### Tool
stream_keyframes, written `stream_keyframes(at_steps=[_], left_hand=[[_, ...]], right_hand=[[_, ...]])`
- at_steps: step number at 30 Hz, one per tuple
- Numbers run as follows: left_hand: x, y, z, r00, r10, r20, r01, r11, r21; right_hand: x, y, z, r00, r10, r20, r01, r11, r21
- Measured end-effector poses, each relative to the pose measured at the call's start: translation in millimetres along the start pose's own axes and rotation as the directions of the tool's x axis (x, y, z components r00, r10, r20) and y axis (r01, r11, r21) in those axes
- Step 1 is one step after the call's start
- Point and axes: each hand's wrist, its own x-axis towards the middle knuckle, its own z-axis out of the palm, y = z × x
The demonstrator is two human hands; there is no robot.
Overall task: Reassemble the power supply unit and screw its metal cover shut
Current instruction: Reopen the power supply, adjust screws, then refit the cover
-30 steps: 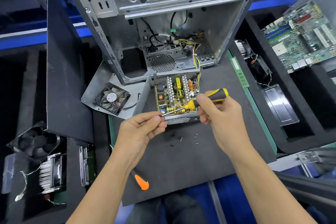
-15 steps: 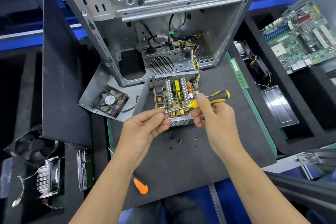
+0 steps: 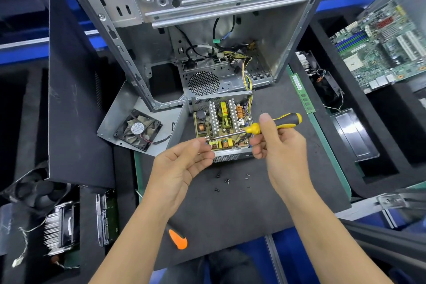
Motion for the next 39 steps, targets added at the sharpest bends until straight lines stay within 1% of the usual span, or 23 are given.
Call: stream_keyframes(at_steps=[2, 5, 8, 11, 12, 14, 15, 17, 18, 19, 20, 22, 23, 25, 27, 31, 32, 36, 39], left_hand=[[1, 2, -3, 0.998, 0.004, -0.056, -0.004, 1.000, 0.010], [5, 4, -8, 0.988, 0.025, -0.151, -0.019, 0.999, 0.039], [11, 0, -9, 0.979, 0.050, -0.198, -0.017, 0.986, 0.163], [17, -7, -8, 0.976, 0.095, -0.194, -0.026, 0.944, 0.330], [18, -9, -7, 0.974, 0.131, -0.186, -0.046, 0.913, 0.405], [20, -12, -5, 0.965, 0.235, -0.120, -0.125, 0.809, 0.574], [20, -13, -3, 0.955, 0.291, -0.052, -0.188, 0.733, 0.654], [22, -11, -1, 0.914, 0.376, 0.153, -0.344, 0.518, 0.783], [24, -9, 0, 0.893, 0.367, 0.261, -0.407, 0.412, 0.815], [27, -7, 3, 0.891, 0.303, 0.339, -0.432, 0.329, 0.840], [30, -4, 5, 0.901, 0.205, 0.382, -0.426, 0.253, 0.869], [39, -1, 13, 0.913, 0.019, 0.407, -0.407, 0.067, 0.911], [43, 0, 18, 0.916, -0.044, 0.399, -0.400, -0.021, 0.916], [50, 0, 29, 0.926, -0.126, 0.356, -0.371, -0.125, 0.920], [54, -3, 38, 0.941, -0.167, 0.294, -0.323, -0.186, 0.928], [55, -12, 44, 0.954, -0.203, 0.222, -0.271, -0.257, 0.927], [55, -12, 45, 0.955, -0.209, 0.209, -0.261, -0.265, 0.928], [59, -11, 44, 0.946, -0.274, 0.174, -0.243, -0.241, 0.940], [59, -9, 46, 0.932, -0.324, 0.165, -0.261, -0.281, 0.923]], right_hand=[[8, -5, -10, 0.997, -0.031, -0.071, 0.030, 0.999, -0.010], [23, -10, -26, 0.977, -0.128, -0.169, 0.098, 0.980, -0.176], [34, -8, -37, 0.955, -0.232, -0.186, 0.159, 0.926, -0.342], [40, -2, -39, 0.944, -0.293, -0.149, 0.194, 0.862, -0.469], [41, -1, -39, 0.942, -0.311, -0.125, 0.210, 0.838, -0.505], [42, 2, -39, 0.938, -0.340, -0.069, 0.247, 0.794, -0.555], [42, 3, -39, 0.938, -0.345, -0.040, 0.263, 0.780, -0.568], [43, 4, -38, 0.937, -0.349, 0.006, 0.286, 0.759, -0.585], [44, 5, -38, 0.936, -0.352, 0.017, 0.291, 0.747, -0.598], [45, 6, -38, 0.934, -0.357, 0.021, 0.294, 0.733, -0.613], [46, 7, -38, 0.931, -0.363, 0.025, 0.298, 0.721, -0.626], [48, 9, -38, 0.925, -0.379, 0.037, 0.313, 0.700, -0.642], [48, 9, -37, 0.921, -0.388, 0.048, 0.324, 0.689, -0.648], [49, 11, -34, 0.909, -0.413, 0.063, 0.350, 0.671, -0.653], [50, 12, -34, 0.898, -0.436, 0.063, 0.367, 0.663, -0.652], [52, 13, -34, 0.891, -0.449, 0.066, 0.384, 0.667, -0.639], [53, 14, -34, 0.888, -0.454, 0.068, 0.389, 0.665, -0.638], [55, 15, -33, 0.886, -0.456, 0.083, 0.402, 0.667, -0.627], [54, 16, -33, 0.887, -0.452, 0.091, 0.412, 0.688, -0.598]])
